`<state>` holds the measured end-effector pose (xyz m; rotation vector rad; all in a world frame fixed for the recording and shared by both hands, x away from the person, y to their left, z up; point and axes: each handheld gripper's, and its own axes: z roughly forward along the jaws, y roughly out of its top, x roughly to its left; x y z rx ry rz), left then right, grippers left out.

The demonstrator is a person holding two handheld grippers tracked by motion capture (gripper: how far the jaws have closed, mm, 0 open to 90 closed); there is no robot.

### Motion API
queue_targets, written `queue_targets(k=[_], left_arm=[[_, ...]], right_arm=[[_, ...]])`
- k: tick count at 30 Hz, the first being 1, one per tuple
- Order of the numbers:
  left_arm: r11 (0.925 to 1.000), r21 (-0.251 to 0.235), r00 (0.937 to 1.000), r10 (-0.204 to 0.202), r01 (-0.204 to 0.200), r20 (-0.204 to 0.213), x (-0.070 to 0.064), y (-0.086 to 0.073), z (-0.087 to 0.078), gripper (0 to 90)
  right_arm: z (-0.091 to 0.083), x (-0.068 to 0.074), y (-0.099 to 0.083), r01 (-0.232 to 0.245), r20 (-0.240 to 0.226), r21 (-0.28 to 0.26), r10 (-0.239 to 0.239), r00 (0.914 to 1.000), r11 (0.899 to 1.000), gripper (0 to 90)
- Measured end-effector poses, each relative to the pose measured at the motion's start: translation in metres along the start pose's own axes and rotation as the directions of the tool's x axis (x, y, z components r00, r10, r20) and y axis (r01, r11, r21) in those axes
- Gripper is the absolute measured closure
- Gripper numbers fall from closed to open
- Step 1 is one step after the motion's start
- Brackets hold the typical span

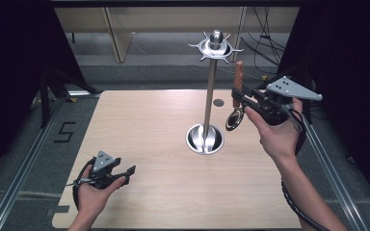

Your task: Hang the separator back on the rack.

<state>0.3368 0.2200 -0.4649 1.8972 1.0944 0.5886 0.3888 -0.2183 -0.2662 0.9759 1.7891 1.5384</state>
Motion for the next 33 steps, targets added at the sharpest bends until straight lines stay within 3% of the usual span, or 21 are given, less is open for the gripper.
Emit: queue_targets(k=[5,26,33], left_arm=[[1.0000,-0.003,1.0000,-0.004,0.004,0.000,-0.0006,0.0000,0.0004,34.7],[1.0000,-0.007,1.0000,-0.004,0.004,0.001,0.0000,0.0002,0.0001,34.7],[1.0000,-0.006,1.0000,0.000,0.000,0.000,0.0003,0.0004,-0.0003,34.7]], right_arm=[[-0.0002,0.0017,0.0021,-0.013,-0.006,0.006,0.013,0.9999,1.000,68.3],[0.0066,0.0047,0.0065,0.014,-0.010,-0.001,-0.014,0.9999,1.000,68.3],[0.0081,0.0061,0.0065,-0.001,-0.015,0.006,0.001,0.9999,1.000,68.3]])
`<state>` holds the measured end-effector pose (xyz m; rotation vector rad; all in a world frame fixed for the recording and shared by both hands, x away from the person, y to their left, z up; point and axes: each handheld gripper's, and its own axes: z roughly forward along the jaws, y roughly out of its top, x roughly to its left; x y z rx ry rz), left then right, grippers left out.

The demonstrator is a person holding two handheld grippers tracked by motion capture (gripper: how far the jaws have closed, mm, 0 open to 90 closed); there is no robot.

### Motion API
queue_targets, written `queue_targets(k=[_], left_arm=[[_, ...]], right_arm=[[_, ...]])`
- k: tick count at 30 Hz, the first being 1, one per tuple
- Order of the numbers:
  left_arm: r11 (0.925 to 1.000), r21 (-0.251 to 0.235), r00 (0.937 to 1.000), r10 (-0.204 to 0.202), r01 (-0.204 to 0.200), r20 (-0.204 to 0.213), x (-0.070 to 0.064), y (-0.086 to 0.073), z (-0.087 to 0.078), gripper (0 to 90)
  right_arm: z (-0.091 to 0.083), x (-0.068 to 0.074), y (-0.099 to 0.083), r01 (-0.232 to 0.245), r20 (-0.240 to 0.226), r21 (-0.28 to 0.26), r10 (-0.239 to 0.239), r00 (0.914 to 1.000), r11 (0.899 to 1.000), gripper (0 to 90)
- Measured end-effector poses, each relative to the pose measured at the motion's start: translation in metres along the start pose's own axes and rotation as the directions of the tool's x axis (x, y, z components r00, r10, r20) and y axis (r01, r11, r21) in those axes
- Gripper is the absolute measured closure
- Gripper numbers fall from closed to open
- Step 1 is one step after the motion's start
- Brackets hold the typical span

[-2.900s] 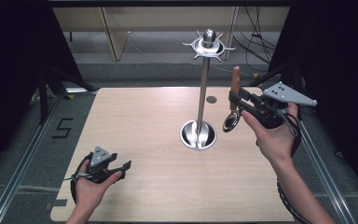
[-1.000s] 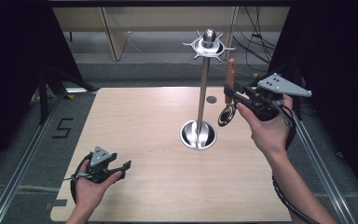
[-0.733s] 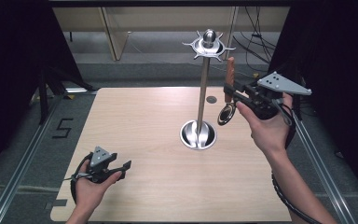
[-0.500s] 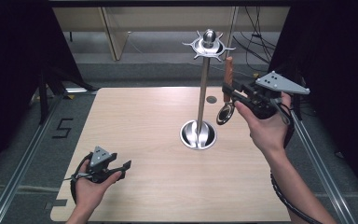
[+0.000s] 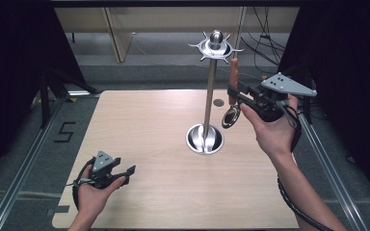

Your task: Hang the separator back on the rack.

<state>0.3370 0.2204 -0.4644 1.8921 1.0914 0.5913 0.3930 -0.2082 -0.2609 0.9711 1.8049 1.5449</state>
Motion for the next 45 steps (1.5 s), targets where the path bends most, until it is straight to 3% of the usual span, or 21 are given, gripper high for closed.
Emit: queue_targets(k=[3,4,13,15,17,20,23,24,26,28,29,32,33,34,37,45], left_arm=[[0.9999,-0.004,0.9998,0.014,-0.014,0.011,0.002,0.000,0.000,34.8],[0.9999,-0.005,0.9999,-0.011,0.011,0.004,0.000,0.000,0.000,34.7],[1.0000,-0.009,1.0000,0.001,-0.001,0.008,0.001,0.000,0.000,34.7],[0.9999,-0.006,0.9999,-0.013,0.013,0.005,0.000,0.000,0.000,34.8],[0.9999,-0.008,0.9999,0.012,-0.012,0.010,0.002,0.000,0.000,34.8],[0.9999,-0.010,0.9999,0.006,-0.006,0.011,0.001,0.000,0.000,34.8],[0.9999,-0.008,0.9998,0.014,-0.014,0.011,0.002,0.000,0.000,34.8],[1.0000,-0.006,1.0000,-0.007,0.007,0.006,0.000,0.000,0.000,34.7],[0.9999,-0.011,0.9999,0.008,-0.008,0.010,0.002,0.000,0.000,34.8],[1.0000,-0.006,1.0000,-0.005,0.005,0.006,0.001,0.000,0.000,34.7],[0.9999,-0.009,0.9999,0.013,-0.013,0.011,0.002,0.000,0.000,34.8],[1.0000,-0.009,1.0000,-0.002,0.002,0.009,0.001,0.000,0.000,34.7],[0.9999,-0.010,0.9999,0.013,-0.013,0.011,0.002,0.000,0.000,34.7],[1.0000,-0.007,1.0000,-0.006,0.006,0.007,0.001,0.000,0.000,34.7],[1.0000,-0.005,1.0000,-0.004,0.004,0.003,0.001,0.000,-0.001,34.8],[0.9999,-0.010,0.9999,-0.012,0.012,0.007,0.000,0.000,0.000,34.7]], right_arm=[[0.001,0.000,0.000,0.005,-0.001,-0.004,-0.005,1.0000,1.000,68.3],[0.001,0.001,0.000,-0.004,-0.003,0.000,0.004,1.0000,1.000,68.3],[0.002,0.001,0.002,0.008,0.001,-0.001,-0.008,1.0000,1.000,68.3],[0.003,0.001,0.002,0.005,0.003,0.004,-0.005,1.0000,1.000,68.3],[0.004,0.001,0.002,0.016,0.001,0.000,-0.016,0.9999,1.000,68.3],[0.005,0.002,0.002,-0.008,0.002,0.008,0.008,1.0000,1.000,68.3],[0.006,0.001,0.002,0.006,0.002,-0.001,-0.006,1.0000,1.000,68.3],[0.006,0.002,0.002,-0.002,0.005,0.003,0.002,1.0000,1.000,68.3],[0.007,0.002,0.003,-0.004,0.004,0.005,0.004,1.0000,1.000,68.3],[0.007,0.003,0.003,-0.009,0.005,0.007,0.009,0.9999,1.000,68.3],[0.008,0.002,0.003,0.001,0.002,0.009,-0.001,1.0000,1.000,68.3],[0.009,0.001,0.003,-0.002,0.004,0.010,0.002,1.0000,1.000,68.3],[0.009,0.001,0.003,-0.002,0.004,0.010,0.002,1.0000,1.000,68.3],[0.009,0.002,0.003,-0.012,0.006,0.012,0.012,0.9999,1.000,68.3],[0.010,0.001,0.003,0.008,0.007,0.007,-0.008,0.9999,1.000,68.3],[0.013,0.000,0.003,-0.005,0.009,0.018,0.005,0.9999,1.000,68.3]])
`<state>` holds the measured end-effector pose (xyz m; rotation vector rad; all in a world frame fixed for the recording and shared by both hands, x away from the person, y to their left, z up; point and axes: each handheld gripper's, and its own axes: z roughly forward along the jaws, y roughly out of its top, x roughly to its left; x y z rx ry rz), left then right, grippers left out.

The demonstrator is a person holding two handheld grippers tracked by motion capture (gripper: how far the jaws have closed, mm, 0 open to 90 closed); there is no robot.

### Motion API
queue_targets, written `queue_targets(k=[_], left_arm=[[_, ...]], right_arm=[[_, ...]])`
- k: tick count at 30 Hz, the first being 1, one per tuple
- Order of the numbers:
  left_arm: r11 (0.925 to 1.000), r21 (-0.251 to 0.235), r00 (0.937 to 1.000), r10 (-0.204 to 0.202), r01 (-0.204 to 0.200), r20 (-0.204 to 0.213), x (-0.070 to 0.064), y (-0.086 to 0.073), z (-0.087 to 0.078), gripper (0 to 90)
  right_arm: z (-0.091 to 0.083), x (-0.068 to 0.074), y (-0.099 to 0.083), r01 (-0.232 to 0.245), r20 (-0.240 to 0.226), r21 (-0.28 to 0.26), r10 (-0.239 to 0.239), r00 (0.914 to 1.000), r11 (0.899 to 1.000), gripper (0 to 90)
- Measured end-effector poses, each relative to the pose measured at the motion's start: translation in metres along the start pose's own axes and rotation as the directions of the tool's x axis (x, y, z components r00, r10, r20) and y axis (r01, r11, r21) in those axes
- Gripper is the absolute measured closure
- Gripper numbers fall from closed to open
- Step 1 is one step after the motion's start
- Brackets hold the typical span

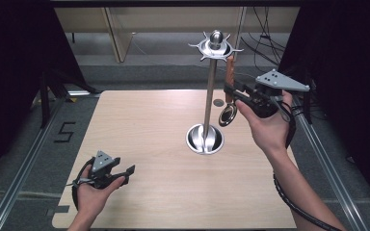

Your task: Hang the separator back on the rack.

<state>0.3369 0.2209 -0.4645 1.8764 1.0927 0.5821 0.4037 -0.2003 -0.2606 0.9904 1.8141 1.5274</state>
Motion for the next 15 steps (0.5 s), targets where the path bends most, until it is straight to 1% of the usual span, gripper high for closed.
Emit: queue_targets(k=[1,2,4,7,8,9,11,14,15], left_arm=[[1.0000,0.003,1.0000,0.004,-0.004,0.000,0.0002,0.0002,-0.0002,34.7],[1.0000,0.003,1.0000,0.008,-0.008,0.000,0.0003,0.0003,-0.0001,34.7],[1.0000,0.008,1.0000,0.004,-0.004,-0.007,-0.0002,0.0003,-0.0008,34.7],[1.0000,0.001,1.0000,0.008,-0.008,0.002,0.0004,0.0004,0.0000,34.8],[0.9997,-0.002,0.9997,0.025,-0.025,0.005,0.0016,0.0005,0.0004,34.8],[1.0000,0.002,1.0000,0.005,-0.005,0.001,0.0003,0.0002,0.0000,34.8],[1.0000,0.002,1.0000,0.008,-0.008,0.001,0.0003,0.0003,-0.0001,34.8],[1.0000,0.006,1.0000,0.007,-0.007,-0.005,0.0001,0.0003,-0.0007,34.8],[1.0000,0.004,1.0000,-0.003,0.003,0.000,-0.0001,-0.0001,-0.0002,34.7]], right_arm=[[0.0004,-0.0002,-0.0001,0.001,0.000,-0.001,-0.001,1.0000,1.000,68.3],[0.0003,0.0006,-0.0002,-0.012,0.003,0.004,0.012,0.9999,1.000,68.3],[0.0008,0.0005,-0.0002,-0.011,0.003,0.001,0.011,0.9999,1.000,68.3],[0.0016,0.0005,-0.0001,-0.010,-0.002,0.005,0.010,0.9999,1.000,68.3],[0.0021,0.0000,-0.0003,-0.005,-0.001,0.004,0.005,1.0000,1.000,68.3],[0.0024,-0.0001,-0.0005,-0.004,0.004,0.005,0.004,1.0000,1.000,68.3],[0.0047,-0.0001,-0.0013,-0.002,-0.001,0.009,0.002,1.0000,1.000,68.3],[0.0055,0.0012,-0.0019,-0.012,0.006,0.014,0.012,0.9999,1.000,68.3],[0.0066,0.0006,-0.0019,0.000,0.005,0.013,0.000,1.0000,1.000,68.3]])
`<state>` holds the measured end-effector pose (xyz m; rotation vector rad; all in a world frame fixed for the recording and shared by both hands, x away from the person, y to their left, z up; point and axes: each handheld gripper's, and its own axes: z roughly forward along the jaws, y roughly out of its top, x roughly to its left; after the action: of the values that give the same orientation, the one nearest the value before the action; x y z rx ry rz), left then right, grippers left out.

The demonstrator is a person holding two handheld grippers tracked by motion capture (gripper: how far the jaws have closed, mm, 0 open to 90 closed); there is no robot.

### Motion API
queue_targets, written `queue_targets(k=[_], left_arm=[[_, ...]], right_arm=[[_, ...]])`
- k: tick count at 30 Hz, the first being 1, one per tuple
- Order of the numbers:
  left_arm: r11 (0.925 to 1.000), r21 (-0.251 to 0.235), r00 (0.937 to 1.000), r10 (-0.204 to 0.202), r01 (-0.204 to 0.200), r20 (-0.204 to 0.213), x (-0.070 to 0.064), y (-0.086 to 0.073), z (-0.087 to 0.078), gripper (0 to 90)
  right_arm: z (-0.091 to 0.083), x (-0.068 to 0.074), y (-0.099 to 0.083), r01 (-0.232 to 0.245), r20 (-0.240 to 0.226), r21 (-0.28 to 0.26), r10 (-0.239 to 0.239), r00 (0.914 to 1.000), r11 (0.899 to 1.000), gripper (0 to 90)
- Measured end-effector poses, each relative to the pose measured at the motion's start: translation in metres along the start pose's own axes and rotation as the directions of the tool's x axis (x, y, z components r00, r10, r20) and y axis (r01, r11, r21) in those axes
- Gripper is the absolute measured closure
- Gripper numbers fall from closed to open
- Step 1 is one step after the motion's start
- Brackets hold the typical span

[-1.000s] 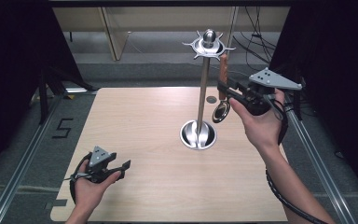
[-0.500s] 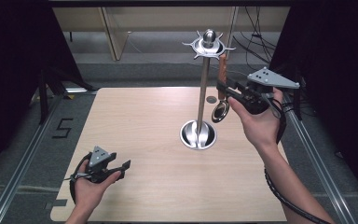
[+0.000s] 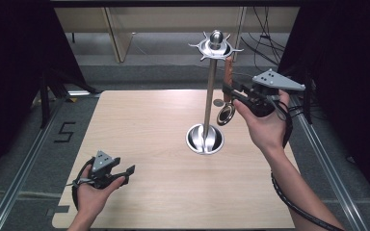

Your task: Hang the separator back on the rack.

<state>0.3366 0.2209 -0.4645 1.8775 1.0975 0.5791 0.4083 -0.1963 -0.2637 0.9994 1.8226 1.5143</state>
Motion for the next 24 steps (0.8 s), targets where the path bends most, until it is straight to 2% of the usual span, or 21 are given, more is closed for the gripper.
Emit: queue_targets(k=[2,3,5,6,19,21,24], left_arm=[[1.0000,-0.002,1.0000,0.006,-0.006,0.002,0.0004,0.0001,0.0002,34.7],[0.9996,-0.003,0.9996,0.027,-0.027,0.005,0.0018,0.0005,0.0005,34.8],[0.9996,-0.003,0.9995,0.030,-0.030,0.006,0.0019,0.0006,0.0005,34.8],[0.9999,0.000,0.9999,0.012,-0.012,0.001,0.0005,0.0004,0.0000,34.8],[0.9998,0.004,0.9998,0.020,-0.020,0.002,0.0004,0.0004,0.0001,34.8],[1.0000,0.004,1.0000,0.009,-0.009,0.000,-0.0003,0.0002,-0.0001,34.7],[0.9998,0.004,0.9998,0.019,-0.019,0.001,0.0003,0.0004,0.0001,34.7]], right_arm=[[0.0004,0.0001,-0.0001,0.001,0.002,-0.001,-0.001,1.0000,1.000,68.3],[0.0007,0.0005,0.0000,-0.004,0.002,0.002,0.004,1.0000,1.000,68.3],[0.0011,0.0001,0.0000,0.001,0.002,0.001,-0.001,1.0000,1.000,68.3],[0.0012,0.0004,0.0000,-0.001,0.002,0.002,0.001,1.0000,1.000,68.2],[0.0051,0.0019,-0.0002,-0.011,0.013,0.009,0.011,0.9999,1.000,68.2],[0.0065,0.0020,-0.0002,-0.003,0.012,0.009,0.003,0.9999,1.000,68.2],[0.0062,0.0018,0.0004,0.003,0.016,0.015,-0.003,0.9999,1.000,68.1]])
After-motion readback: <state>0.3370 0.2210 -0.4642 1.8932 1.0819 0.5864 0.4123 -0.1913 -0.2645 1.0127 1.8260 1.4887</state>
